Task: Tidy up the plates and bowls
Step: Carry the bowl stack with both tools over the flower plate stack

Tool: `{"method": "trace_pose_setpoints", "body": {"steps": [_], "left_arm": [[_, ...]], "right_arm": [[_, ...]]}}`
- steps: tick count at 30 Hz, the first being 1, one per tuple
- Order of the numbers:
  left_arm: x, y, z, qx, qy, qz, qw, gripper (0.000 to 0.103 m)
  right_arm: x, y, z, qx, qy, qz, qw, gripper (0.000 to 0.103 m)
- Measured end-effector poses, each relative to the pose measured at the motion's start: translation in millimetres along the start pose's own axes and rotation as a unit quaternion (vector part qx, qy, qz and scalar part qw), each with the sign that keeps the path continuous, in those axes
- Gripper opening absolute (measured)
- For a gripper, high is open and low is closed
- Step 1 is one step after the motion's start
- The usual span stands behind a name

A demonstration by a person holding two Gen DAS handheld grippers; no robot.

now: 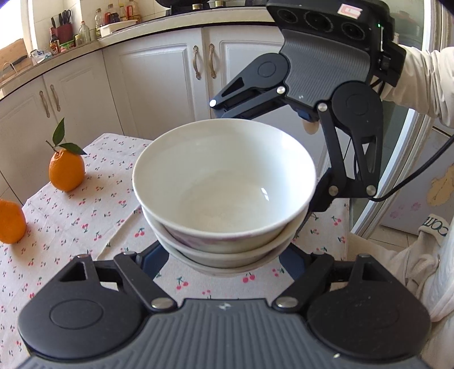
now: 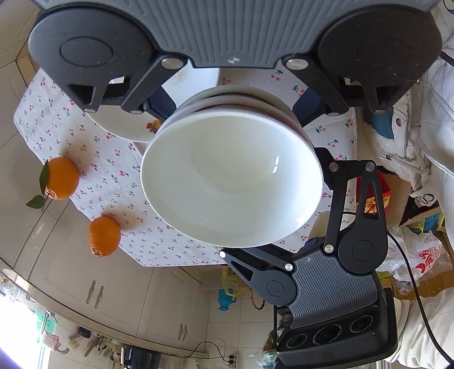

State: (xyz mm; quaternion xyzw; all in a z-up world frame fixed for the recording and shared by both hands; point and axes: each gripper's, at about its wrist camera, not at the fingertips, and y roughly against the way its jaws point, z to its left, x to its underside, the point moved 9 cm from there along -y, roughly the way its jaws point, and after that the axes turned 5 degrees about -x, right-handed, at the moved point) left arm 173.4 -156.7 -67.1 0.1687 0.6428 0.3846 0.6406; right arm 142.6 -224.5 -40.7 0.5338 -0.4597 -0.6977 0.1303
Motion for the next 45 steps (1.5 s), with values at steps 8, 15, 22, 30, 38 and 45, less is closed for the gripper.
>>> {"method": "trace_pose_setpoints", "body": {"steps": [8,15,22,30,38,45], "left_arm": [[-29,-36,12,0.009,-0.015,-0.007,0.9998,0.084],[-39,-64,20,0.012,-0.022,-0.001,0.9997,0.084],[-43,-81,21,0.02,-0.027,0.001,0.9994,0.083],[-45,-93,22,0.023,-0.029,0.005,0.9993,0.083],[-45,-96,23,0.024,-0.028,0.011,0.9993,0.083],[-46,-96,23,0.025,-0.027,0.01,0.9993,0.083]], "right_arm": [[21,15,-40,0.026,-0.018,0.001,1.0,0.092],[36,13,-66,0.038,-0.029,0.01,0.999,0.092],[51,11,-81,0.041,-0.048,0.018,0.998,0.092],[62,9,-91,0.043,-0.062,0.024,0.997,0.092],[66,6,-95,0.041,-0.071,0.023,0.996,0.092],[68,6,-98,0.037,-0.082,0.017,0.996,0.092]]}}
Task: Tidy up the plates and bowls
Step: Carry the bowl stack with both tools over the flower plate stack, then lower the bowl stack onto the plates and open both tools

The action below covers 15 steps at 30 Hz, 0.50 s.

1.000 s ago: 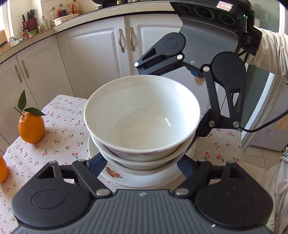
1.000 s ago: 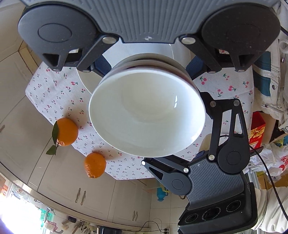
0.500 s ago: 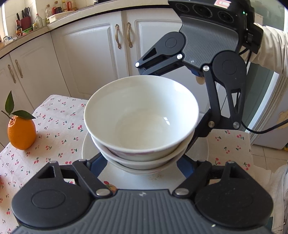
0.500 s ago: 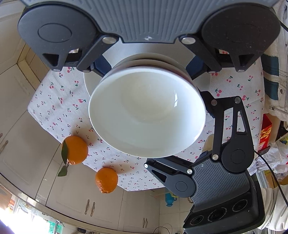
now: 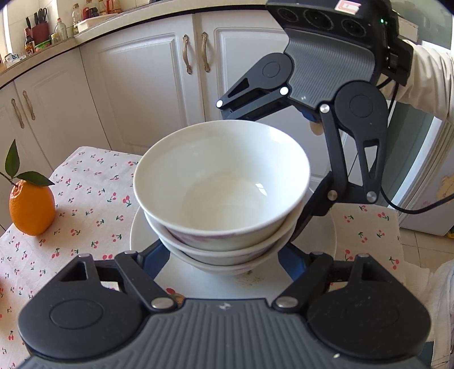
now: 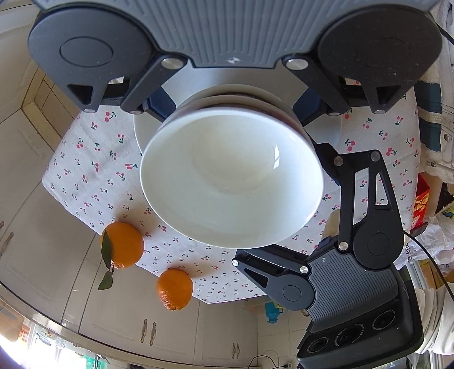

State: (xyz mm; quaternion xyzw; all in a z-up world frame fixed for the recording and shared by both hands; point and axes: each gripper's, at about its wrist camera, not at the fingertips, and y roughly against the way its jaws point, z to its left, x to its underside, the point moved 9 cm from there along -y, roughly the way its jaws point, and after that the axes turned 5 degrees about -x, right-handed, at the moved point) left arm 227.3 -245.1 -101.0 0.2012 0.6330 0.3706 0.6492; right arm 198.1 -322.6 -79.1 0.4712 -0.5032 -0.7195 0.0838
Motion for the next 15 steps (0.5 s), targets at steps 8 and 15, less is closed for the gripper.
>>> {"method": "trace_pose_setpoints", "body": {"steps": [8,15], "left_arm": [[0,2,0,-0.005,-0.004,-0.001,1.0,0.083],[-2,17,0,-0.019,0.003,-0.011,0.9998,0.091]], "right_arm": [[0,-2,0,0.0,-0.007,-0.002,1.0,0.095],[0,-2,5,0.012,-0.014,-0.001,1.0,0.099]]}}
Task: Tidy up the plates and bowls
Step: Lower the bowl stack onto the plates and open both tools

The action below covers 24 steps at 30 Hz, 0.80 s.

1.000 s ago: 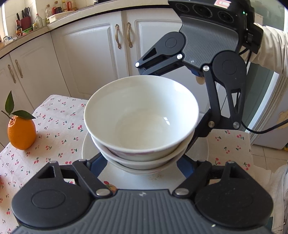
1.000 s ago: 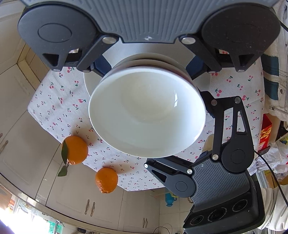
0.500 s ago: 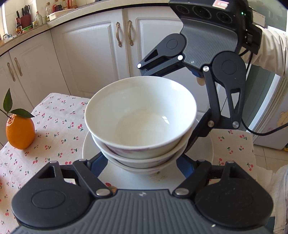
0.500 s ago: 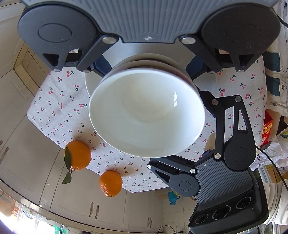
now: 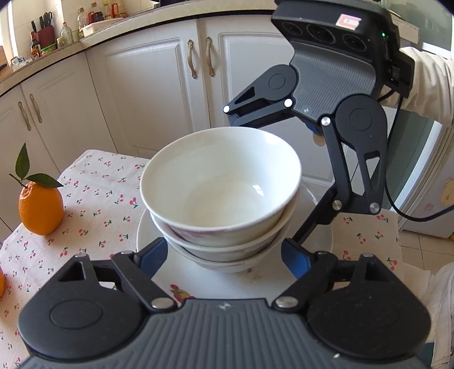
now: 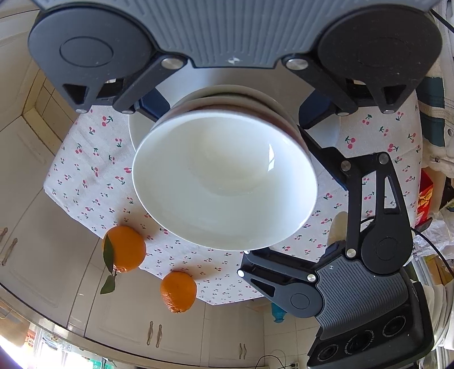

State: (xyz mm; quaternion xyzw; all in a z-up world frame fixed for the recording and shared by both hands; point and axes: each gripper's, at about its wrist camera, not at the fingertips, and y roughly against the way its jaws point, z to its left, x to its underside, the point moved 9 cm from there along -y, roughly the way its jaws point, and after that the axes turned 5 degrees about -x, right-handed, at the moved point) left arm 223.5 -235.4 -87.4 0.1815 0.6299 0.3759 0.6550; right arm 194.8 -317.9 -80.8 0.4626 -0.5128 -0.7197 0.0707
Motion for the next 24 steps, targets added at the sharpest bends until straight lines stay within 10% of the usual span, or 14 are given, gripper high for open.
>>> {"method": "trace_pose_setpoints", "body": {"steps": [14,24], "left_arm": [[2,80,-15,-0.123,0.018,-0.042,0.9913,0.102],[13,148,-33,-0.221,0.123,-0.091,0.9631,0.102]], "right_arm": [[-5,35,34,0.095,-0.016,0.005,0.995,0.103],[0,58,70,0.197,-0.093,0.008,0.976,0.103]]}}
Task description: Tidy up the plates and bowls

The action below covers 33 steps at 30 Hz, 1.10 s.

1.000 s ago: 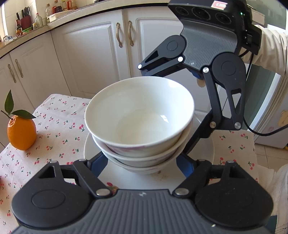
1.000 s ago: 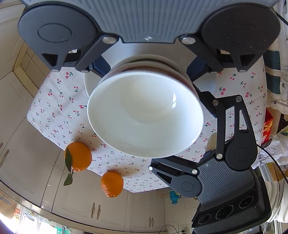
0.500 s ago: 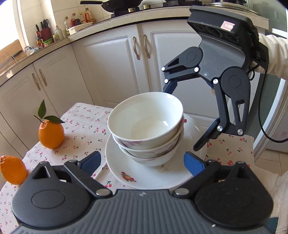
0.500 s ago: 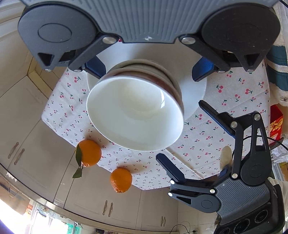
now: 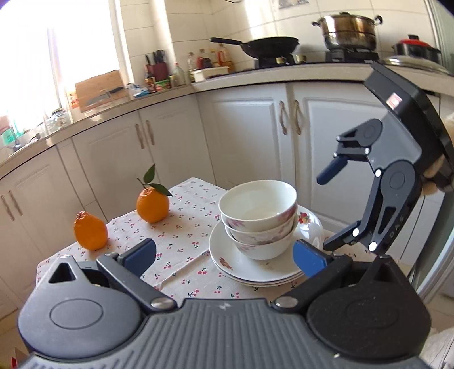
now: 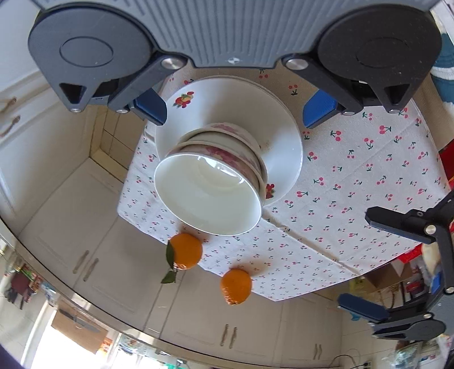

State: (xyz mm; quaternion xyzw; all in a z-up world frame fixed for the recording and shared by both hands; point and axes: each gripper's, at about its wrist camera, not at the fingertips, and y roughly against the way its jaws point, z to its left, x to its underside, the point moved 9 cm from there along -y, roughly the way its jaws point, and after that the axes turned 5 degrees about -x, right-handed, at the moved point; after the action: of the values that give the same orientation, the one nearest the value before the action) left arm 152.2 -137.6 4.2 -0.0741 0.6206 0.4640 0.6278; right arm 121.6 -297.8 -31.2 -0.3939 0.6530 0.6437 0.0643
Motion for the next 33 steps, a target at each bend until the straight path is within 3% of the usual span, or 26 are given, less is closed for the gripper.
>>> {"method": "trace_pose_setpoints", "body": {"steps": [7,14,20,24,33], "left_arm": [[4,35,7,-0.053,0.098,-0.016,0.9937,0.102],[33,43,23,-0.17,0.201,0.03,0.9644,0.102],[35,57,22,-0.234,0.172,0.042,0.956,0.102],[32,61,25,-0.242,0.18,0.045,0.9524,0.102],[40,54,22,-0.231,0.197,0.07,0.9502,0.102]], "right_arm": [[8,19,14,0.089,-0.1,-0.005,0.991,0.103],[15,32,34,0.115,-0.225,-0.059,0.966,0.103],[17,49,46,0.121,-0.287,-0.099,0.945,0.103],[16,62,46,0.147,-0.284,-0.108,0.941,0.103],[14,68,45,0.159,-0.287,-0.116,0.938,0.103]]}}
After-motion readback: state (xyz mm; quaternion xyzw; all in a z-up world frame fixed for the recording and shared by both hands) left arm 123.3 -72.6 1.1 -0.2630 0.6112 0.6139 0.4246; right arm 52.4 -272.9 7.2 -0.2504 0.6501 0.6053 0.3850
